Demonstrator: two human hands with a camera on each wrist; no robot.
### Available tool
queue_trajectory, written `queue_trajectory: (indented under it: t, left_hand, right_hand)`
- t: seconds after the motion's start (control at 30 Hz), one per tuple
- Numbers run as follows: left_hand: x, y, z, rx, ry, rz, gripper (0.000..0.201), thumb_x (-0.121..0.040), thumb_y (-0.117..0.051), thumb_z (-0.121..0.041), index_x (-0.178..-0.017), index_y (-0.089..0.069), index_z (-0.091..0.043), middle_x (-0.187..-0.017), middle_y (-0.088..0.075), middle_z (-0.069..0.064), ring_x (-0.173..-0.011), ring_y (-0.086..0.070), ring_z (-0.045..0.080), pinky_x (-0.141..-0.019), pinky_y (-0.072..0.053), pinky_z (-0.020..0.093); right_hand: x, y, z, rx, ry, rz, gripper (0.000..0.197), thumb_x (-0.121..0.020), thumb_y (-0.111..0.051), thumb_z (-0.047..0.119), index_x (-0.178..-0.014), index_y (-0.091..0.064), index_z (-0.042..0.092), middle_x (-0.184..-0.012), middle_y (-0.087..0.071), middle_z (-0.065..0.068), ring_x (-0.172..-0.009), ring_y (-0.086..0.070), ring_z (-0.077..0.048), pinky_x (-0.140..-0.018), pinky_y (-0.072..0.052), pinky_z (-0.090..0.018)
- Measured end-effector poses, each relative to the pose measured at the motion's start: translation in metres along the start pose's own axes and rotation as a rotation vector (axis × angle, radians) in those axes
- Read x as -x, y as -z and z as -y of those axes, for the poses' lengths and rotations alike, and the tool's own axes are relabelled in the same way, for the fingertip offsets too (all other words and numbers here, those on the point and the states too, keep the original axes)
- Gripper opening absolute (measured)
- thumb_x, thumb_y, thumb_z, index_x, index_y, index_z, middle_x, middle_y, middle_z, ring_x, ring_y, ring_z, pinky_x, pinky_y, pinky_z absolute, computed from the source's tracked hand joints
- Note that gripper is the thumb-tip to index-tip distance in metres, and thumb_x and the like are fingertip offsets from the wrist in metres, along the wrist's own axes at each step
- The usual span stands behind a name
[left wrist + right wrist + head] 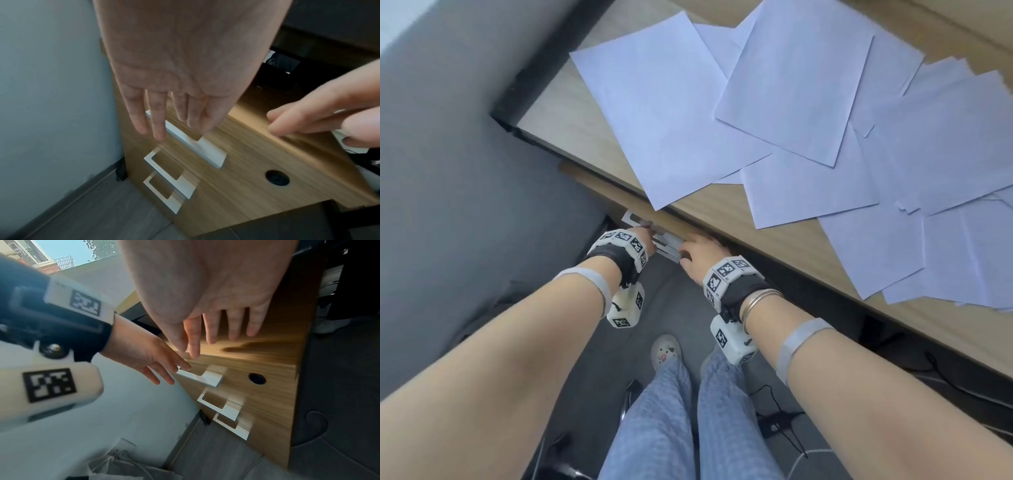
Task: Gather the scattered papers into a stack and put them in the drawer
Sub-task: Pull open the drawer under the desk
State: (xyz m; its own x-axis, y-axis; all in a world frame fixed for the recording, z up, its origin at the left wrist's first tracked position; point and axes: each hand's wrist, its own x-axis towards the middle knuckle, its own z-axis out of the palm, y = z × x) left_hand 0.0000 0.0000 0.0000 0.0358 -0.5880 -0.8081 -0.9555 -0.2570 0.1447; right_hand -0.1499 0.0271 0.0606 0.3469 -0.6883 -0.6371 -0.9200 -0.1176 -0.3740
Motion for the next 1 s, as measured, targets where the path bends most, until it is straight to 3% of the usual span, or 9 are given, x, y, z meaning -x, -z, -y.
queue_trajectory:
  t: [0.1,0.2,0.43,0.53,0.63,0.8,0.93,1.0]
  left_hand:
    - [-0.008,-0.005,0.005,0.090,0.026,-0.051,0.056,-0.095,-0.040,-0.010,-0.148,-0.021,-0.006,-0.159,-0.012,0.010,-0.147,-0.018,0.025,-0.118,-0.016,0.033]
    - [-0.011,-0.010,0.007,0.139,0.018,-0.027,0.062,-0.094,-0.041,-0.009,-0.150,-0.017,-0.012,-0.161,-0.007,0.006,-0.148,-0.016,0.024,-0.119,-0.018,0.034]
    - [-0.017,-0.016,0.016,0.258,0.027,-0.077,0.061,-0.085,-0.045,0.003,-0.142,-0.039,-0.016,-0.156,-0.024,0.003,-0.145,-0.025,0.020,-0.116,-0.026,0.031]
    - [-0.015,-0.013,0.012,0.333,0.096,-0.064,0.048,-0.092,-0.044,-0.006,-0.141,-0.040,-0.007,-0.151,-0.033,0.011,-0.140,-0.034,0.025,-0.113,-0.031,0.032]
    - [-0.010,-0.018,0.017,0.528,0.202,-0.045,0.053,-0.095,-0.046,-0.021,-0.144,-0.032,-0.005,-0.147,-0.038,0.020,-0.131,-0.044,0.037,-0.106,-0.041,0.044]
    - [0.008,-0.030,0.031,0.995,0.406,-0.212,0.066,-0.085,-0.056,-0.040,-0.136,-0.029,-0.007,-0.135,-0.043,0.016,-0.118,-0.049,0.041,-0.095,-0.047,0.052]
    - [0.036,-0.029,0.041,0.844,0.549,-0.132,0.072,-0.086,-0.048,-0.053,-0.138,-0.026,-0.010,-0.135,-0.048,0.016,-0.119,-0.052,0.040,-0.097,-0.043,0.044]
    - [0.051,-0.029,0.046,0.743,0.563,-0.090,0.065,-0.090,-0.046,-0.048,-0.137,-0.030,-0.007,-0.134,-0.050,0.016,-0.121,-0.051,0.036,-0.095,-0.039,0.039]
  right_hand:
    - [-0.003,0.000,-0.004,0.003,-0.029,0.008,0.034,-0.093,-0.044,0.023,-0.125,-0.056,0.025,-0.147,-0.036,0.003,-0.133,-0.035,-0.028,-0.111,-0.030,-0.041]
    - [-0.005,-0.003,-0.009,0.009,-0.026,0.015,0.033,-0.093,-0.045,0.020,-0.123,-0.057,0.022,-0.151,-0.031,0.006,-0.133,-0.035,-0.028,-0.110,-0.029,-0.040]
    - [-0.007,-0.002,-0.008,-0.014,-0.029,0.008,0.033,-0.093,-0.042,0.015,-0.122,-0.057,0.020,-0.153,-0.027,0.007,-0.133,-0.036,-0.026,-0.107,-0.033,-0.036]
    - [-0.006,-0.001,-0.007,-0.005,-0.032,0.021,0.032,-0.093,-0.042,0.015,-0.121,-0.058,0.020,-0.154,-0.026,0.006,-0.134,-0.034,-0.026,-0.109,-0.033,-0.036]
    - [-0.004,-0.001,-0.007,0.011,-0.035,0.036,0.031,-0.093,-0.042,0.016,-0.119,-0.059,0.019,-0.154,-0.026,0.006,-0.136,-0.031,-0.026,-0.112,-0.031,-0.040]
    - [-0.003,0.000,-0.006,0.029,-0.053,0.056,0.030,-0.092,-0.042,0.014,-0.115,-0.060,0.020,-0.154,-0.024,0.007,-0.139,-0.027,-0.025,-0.114,-0.022,-0.045]
    - [-0.002,-0.001,-0.005,0.042,-0.066,0.063,0.031,-0.092,-0.041,0.013,-0.116,-0.059,0.021,-0.155,-0.023,0.008,-0.139,-0.026,-0.024,-0.115,-0.020,-0.046]
    - [-0.002,-0.002,-0.003,0.044,-0.074,0.063,0.031,-0.092,-0.041,0.012,-0.115,-0.060,0.021,-0.154,-0.024,0.008,-0.139,-0.027,-0.023,-0.116,-0.020,-0.046]
